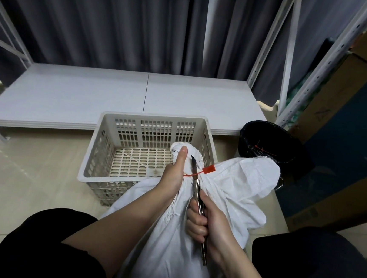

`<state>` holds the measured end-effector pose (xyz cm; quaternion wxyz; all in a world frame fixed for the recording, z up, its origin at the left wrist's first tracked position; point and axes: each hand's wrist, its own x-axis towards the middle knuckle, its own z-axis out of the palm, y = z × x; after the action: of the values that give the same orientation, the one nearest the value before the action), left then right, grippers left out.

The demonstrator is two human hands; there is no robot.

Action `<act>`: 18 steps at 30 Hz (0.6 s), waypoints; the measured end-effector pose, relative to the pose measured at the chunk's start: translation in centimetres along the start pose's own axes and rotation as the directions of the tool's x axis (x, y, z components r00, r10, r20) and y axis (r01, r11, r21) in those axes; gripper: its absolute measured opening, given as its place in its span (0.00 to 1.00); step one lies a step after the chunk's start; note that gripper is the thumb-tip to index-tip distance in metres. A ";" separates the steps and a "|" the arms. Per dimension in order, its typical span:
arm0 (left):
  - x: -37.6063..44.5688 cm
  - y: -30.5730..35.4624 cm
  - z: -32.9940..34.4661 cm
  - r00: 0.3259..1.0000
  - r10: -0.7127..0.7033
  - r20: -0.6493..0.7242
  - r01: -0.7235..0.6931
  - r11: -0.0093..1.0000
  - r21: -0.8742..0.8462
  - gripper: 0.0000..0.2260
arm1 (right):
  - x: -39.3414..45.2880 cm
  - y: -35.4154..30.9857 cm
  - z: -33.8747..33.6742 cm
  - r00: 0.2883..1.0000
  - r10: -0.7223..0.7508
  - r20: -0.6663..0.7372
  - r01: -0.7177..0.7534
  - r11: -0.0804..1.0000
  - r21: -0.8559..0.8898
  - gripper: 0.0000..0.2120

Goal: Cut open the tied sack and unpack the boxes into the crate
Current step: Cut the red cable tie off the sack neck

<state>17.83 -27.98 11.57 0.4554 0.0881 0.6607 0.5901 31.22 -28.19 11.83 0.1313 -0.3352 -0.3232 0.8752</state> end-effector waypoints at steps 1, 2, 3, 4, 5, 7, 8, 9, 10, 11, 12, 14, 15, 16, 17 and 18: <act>0.1 -0.2 0.1 1.000 0.006 -0.004 -0.006 1.000 -0.004 0.37 | 0.0 -0.1 0.0 1.000 0.006 0.014 -0.006 1.000 0.016 0.23; 0.3 -0.4 0.1 1.000 0.011 -0.007 -0.011 1.000 0.008 0.36 | 0.0 -0.2 0.1 1.000 0.009 0.030 -0.010 0.999 0.041 0.22; 0.3 -0.4 0.1 1.000 0.028 -0.003 -0.028 0.999 0.020 0.34 | 0.1 -0.3 0.2 0.999 0.010 0.046 -0.014 0.998 0.068 0.21; 0.3 -0.7 0.3 0.999 0.044 -0.003 -0.044 0.998 0.038 0.32 | 0.2 -0.5 0.3 0.998 0.014 0.058 -0.019 0.996 0.086 0.20; 0.4 -0.9 0.4 0.998 0.061 -0.007 -0.061 0.997 0.043 0.30 | 0.3 -0.8 0.4 0.998 0.018 0.065 -0.024 0.995 0.094 0.19; 0.4 -1.2 0.5 0.997 0.079 -0.012 -0.078 0.996 0.047 0.29 | 0.5 -1.2 0.6 0.997 0.022 0.078 -0.030 0.994 0.105 0.20; 0.4 -1.2 0.4 0.997 0.079 -0.016 -0.078 0.996 0.049 0.29 | 0.5 -1.2 0.7 0.997 0.026 0.077 -0.034 0.993 0.109 0.20; 0.4 -1.1 0.3 0.997 0.077 -0.019 -0.077 0.996 0.044 0.29 | 0.3 -1.1 0.7 0.997 0.032 0.073 -0.040 0.994 0.105 0.20; 0.6 -0.9 0.2 0.997 0.074 -0.026 -0.073 0.996 0.043 0.28 | 0.2 -0.9 0.7 0.997 0.037 0.067 -0.043 0.995 0.092 0.21; 0.8 -0.7 0.0 0.996 0.080 -0.028 -0.078 0.996 0.039 0.28 | -0.1 -0.6 0.6 0.998 0.036 0.060 -0.040 0.997 0.072 0.21; 0.9 -0.6 -0.1 0.996 0.083 -0.032 -0.081 0.996 0.043 0.27 | -0.3 -0.3 0.5 0.998 0.031 0.052 -0.033 0.998 0.050 0.21; 1.0 -0.6 0.0 0.995 0.093 -0.041 -0.090 0.994 0.054 0.27 | -0.7 0.0 0.4 0.999 0.013 0.037 -0.013 1.000 0.022 0.21; 1.0 -0.7 0.0 0.995 0.095 -0.043 -0.092 0.994 0.058 0.27 | -0.8 0.0 0.3 0.999 0.000 0.036 -0.001 1.000 0.013 0.21; 1.0 -0.7 0.1 0.995 0.091 -0.045 -0.088 0.994 0.067 0.28 | -0.8 0.0 0.2 0.999 -0.011 0.035 0.011 1.000 0.002 0.22; 1.0 -0.7 0.1 0.994 0.091 -0.056 -0.088 0.994 0.067 0.28 | -0.8 -0.1 0.2 0.999 -0.019 0.030 0.019 1.000 -0.013 0.23; 0.9 -0.6 0.1 0.994 0.092 -0.060 -0.088 0.994 0.071 0.28 | -0.7 -0.2 0.2 0.999 -0.025 0.022 0.025 0.999 -0.031 0.24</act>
<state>17.62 -27.45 10.65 0.4039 0.1148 0.6901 0.5895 31.62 -28.43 12.38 0.1335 -0.3237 -0.3424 0.8719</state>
